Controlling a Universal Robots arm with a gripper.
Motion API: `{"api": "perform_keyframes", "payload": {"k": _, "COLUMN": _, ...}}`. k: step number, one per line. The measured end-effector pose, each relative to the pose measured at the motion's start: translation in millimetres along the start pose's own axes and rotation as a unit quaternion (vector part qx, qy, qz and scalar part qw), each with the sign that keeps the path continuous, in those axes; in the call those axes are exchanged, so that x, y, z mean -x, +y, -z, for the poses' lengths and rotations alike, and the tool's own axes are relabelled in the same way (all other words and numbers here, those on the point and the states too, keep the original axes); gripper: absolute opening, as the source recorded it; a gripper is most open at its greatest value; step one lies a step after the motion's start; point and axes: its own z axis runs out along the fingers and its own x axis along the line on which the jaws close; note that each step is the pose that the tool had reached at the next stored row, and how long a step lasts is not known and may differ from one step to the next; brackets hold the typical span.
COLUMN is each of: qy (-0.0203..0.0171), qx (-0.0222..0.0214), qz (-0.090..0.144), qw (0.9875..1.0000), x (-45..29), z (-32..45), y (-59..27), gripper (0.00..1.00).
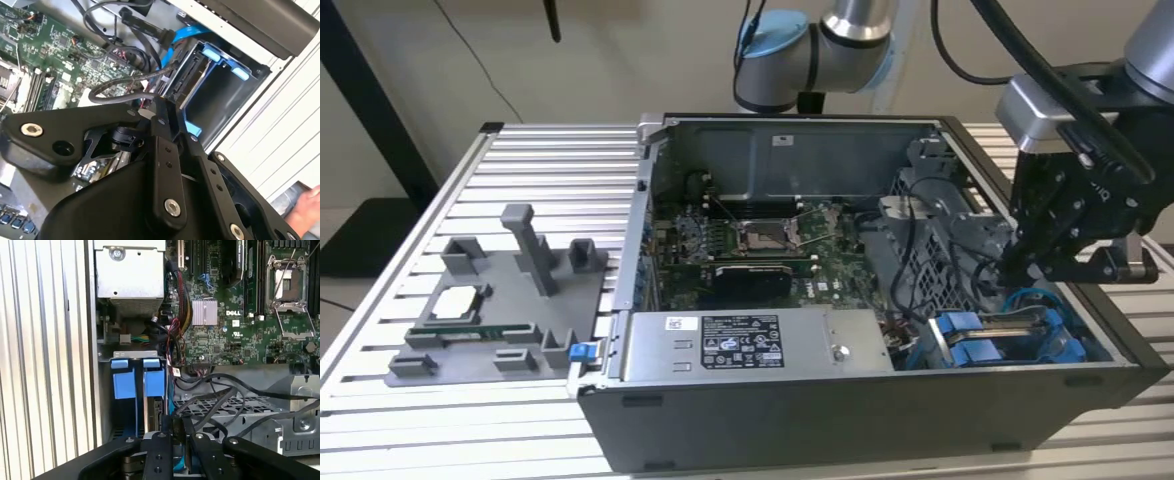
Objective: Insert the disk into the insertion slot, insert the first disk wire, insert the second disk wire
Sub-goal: 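Insert the first disk wire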
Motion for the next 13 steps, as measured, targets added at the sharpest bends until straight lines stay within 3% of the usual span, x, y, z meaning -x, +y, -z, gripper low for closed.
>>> {"api": "perform_keyframes", "payload": {"k": 3, "qy": 0.0013, "qx": -0.0001, "qz": 0.0, "qw": 1.0, "x": -0.2, "z": -2.5, "y": -4.9, "gripper": 0.0}}
{"api": "perform_keyframes", "payload": {"k": 13, "qy": 0.0135, "qx": -0.0012, "qz": 0.001, "qw": 0.9999, "x": -0.9, "z": -15.3, "y": -19.9, "gripper": 0.0}}
